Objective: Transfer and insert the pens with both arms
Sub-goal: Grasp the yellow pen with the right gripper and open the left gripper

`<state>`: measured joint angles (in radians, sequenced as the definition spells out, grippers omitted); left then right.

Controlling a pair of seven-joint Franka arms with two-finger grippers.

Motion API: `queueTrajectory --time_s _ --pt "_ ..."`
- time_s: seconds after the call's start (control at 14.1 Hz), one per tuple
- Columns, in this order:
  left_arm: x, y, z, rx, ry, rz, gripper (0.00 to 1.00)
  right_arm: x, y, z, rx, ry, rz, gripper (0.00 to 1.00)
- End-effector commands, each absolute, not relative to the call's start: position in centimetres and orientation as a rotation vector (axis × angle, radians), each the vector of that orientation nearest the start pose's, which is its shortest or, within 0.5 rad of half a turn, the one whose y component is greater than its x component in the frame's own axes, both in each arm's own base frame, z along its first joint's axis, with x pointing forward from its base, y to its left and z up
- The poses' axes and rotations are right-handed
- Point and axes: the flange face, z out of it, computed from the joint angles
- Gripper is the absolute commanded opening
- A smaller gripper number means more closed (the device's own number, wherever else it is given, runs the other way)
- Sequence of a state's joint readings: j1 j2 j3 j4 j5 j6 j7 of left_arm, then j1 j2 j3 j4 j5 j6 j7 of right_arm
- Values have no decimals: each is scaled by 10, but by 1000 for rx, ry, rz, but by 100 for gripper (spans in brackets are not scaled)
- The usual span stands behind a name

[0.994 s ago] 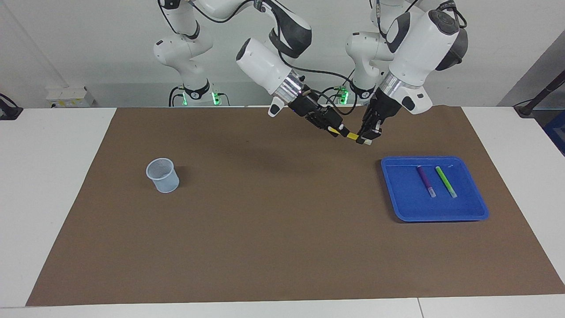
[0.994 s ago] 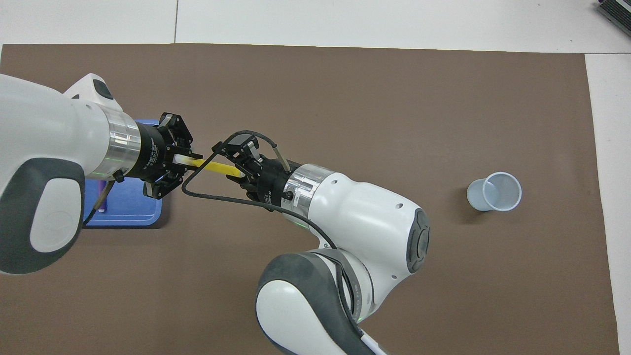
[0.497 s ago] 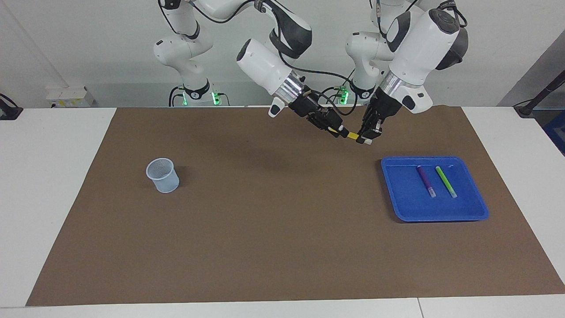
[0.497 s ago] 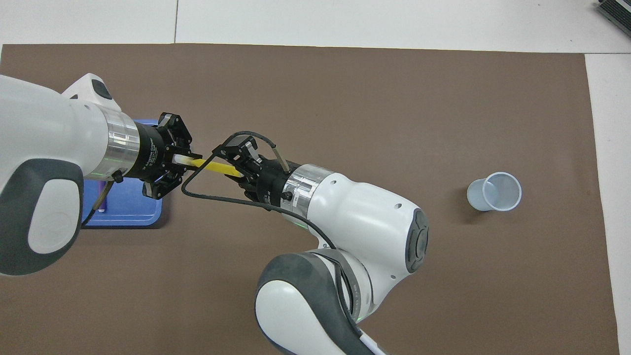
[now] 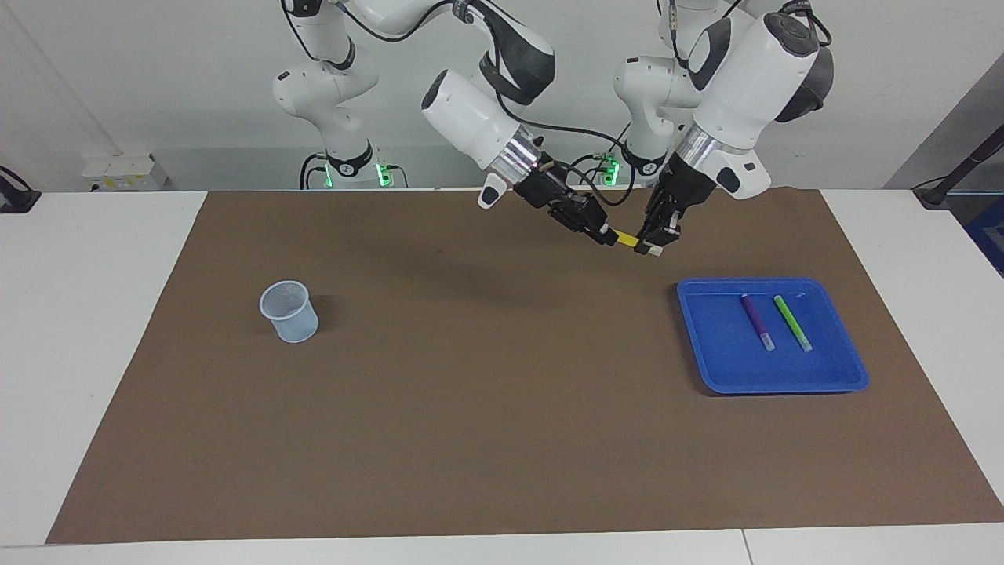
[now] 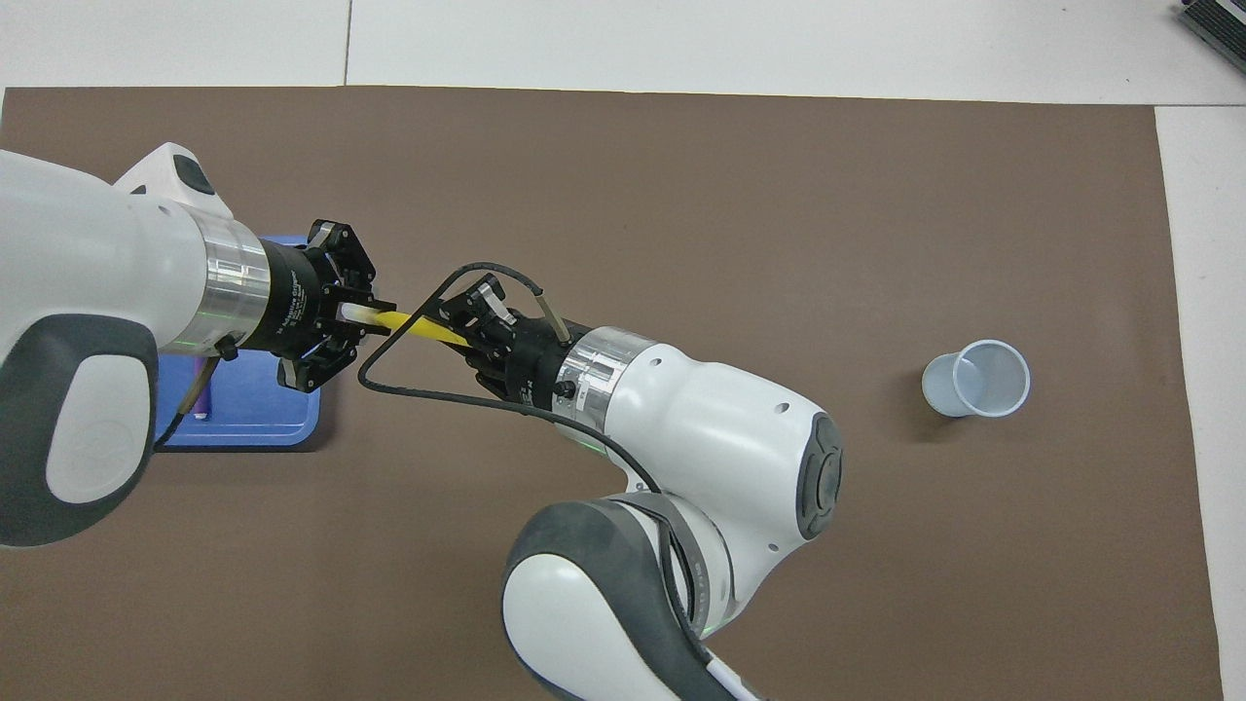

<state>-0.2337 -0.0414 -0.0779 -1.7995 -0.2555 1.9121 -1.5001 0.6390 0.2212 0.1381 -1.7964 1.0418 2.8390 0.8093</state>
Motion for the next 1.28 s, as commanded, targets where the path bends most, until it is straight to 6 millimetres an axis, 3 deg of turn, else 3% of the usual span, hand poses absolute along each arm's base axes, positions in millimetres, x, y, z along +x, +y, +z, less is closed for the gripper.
queueTrajectory --time_s 0.0,0.99,1.07,1.21 --pt "521 -194 569 -2745 -1999 198 0 511 425 507 -1882 959 -16 0" --pt "522 -195 571 -2756 -1995 189 0 514 423 511 -1873 960 -21 0" --pt "522 -195 571 -2760 -1992 187 3 514 422 511 -1872 961 -22 0" --pt "522 -195 571 -2761 -1994 184 21 515 422 511 -1872 960 -23 0"
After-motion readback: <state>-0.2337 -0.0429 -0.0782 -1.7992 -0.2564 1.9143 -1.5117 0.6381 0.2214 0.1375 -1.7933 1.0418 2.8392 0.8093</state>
